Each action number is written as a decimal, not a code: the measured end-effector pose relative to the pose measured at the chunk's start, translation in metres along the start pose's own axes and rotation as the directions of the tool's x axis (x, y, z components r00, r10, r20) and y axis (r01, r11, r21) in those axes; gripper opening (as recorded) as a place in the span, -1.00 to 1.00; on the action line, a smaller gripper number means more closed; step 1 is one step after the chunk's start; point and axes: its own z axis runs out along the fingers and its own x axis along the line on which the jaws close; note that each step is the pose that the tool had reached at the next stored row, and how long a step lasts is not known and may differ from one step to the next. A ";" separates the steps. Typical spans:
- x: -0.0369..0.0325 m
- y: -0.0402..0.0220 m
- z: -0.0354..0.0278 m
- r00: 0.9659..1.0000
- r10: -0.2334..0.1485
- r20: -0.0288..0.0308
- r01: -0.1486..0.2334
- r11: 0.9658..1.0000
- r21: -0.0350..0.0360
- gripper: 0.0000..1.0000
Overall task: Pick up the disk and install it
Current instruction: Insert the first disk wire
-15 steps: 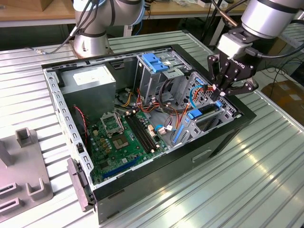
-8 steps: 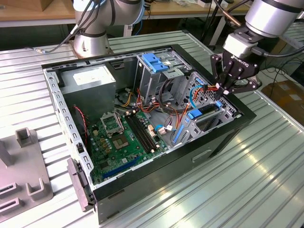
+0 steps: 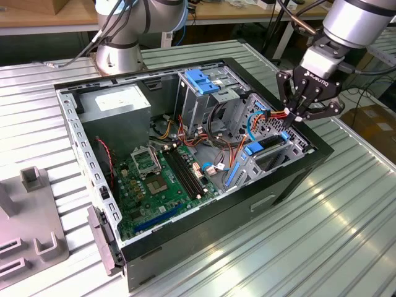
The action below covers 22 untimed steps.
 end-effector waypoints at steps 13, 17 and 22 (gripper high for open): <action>0.0025 -0.0192 0.0001 0.986 -0.165 0.000 0.165 0.986 0.002 -0.80; 0.0038 -0.0256 0.0001 0.979 -0.205 0.000 0.205 0.979 0.003 -0.80; 0.0040 -0.0257 -0.0005 0.949 -0.316 0.000 0.316 0.949 0.005 -0.80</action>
